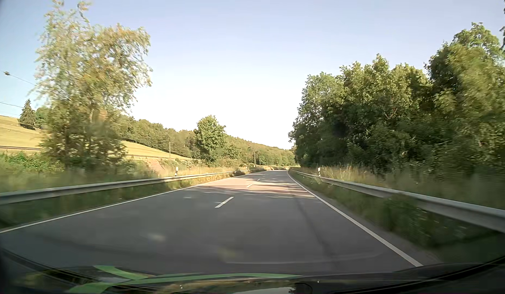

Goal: Follow the waypoints while adhering to traffic rules and regulations

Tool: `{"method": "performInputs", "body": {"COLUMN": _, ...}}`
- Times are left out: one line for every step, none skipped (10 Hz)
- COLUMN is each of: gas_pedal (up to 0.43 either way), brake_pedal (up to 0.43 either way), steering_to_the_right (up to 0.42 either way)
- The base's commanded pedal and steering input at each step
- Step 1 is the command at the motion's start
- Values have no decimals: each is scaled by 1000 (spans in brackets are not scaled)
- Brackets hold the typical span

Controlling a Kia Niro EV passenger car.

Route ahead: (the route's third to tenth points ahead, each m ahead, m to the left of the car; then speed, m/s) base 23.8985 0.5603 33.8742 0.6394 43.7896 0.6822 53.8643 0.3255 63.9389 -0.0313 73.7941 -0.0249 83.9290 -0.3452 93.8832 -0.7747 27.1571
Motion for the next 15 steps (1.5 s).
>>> {"method": "performInputs", "body": {"gas_pedal": 311, "brake_pedal": 0, "steering_to_the_right": 0}}
{"method": "performInputs", "body": {"gas_pedal": 287, "brake_pedal": 0, "steering_to_the_right": 1}}
{"method": "performInputs", "body": {"gas_pedal": 268, "brake_pedal": 0, "steering_to_the_right": 1}}
{"method": "performInputs", "body": {"gas_pedal": 260, "brake_pedal": 0, "steering_to_the_right": 1}}
{"method": "performInputs", "body": {"gas_pedal": 260, "brake_pedal": 0, "steering_to_the_right": 1}}
{"method": "performInputs", "body": {"gas_pedal": 248, "brake_pedal": 0, "steering_to_the_right": 1}}
{"method": "performInputs", "body": {"gas_pedal": 248, "brake_pedal": 0, "steering_to_the_right": 1}}
{"method": "performInputs", "body": {"gas_pedal": 260, "brake_pedal": 0, "steering_to_the_right": 1}}
{"method": "performInputs", "body": {"gas_pedal": 268, "brake_pedal": 0, "steering_to_the_right": 2}}
{"method": "performInputs", "body": {"gas_pedal": 268, "brake_pedal": 0, "steering_to_the_right": 3}}
{"method": "performInputs", "body": {"gas_pedal": 260, "brake_pedal": 0, "steering_to_the_right": 3}}
{"method": "performInputs", "body": {"gas_pedal": 248, "brake_pedal": 0, "steering_to_the_right": 3}}
{"method": "performInputs", "body": {"gas_pedal": 240, "brake_pedal": 0, "steering_to_the_right": 3}}
{"method": "performInputs", "body": {"gas_pedal": 220, "brake_pedal": 0, "steering_to_the_right": 3}}
{"method": "performInputs", "body": {"gas_pedal": 209, "brake_pedal": 0, "steering_to_the_right": 3}}
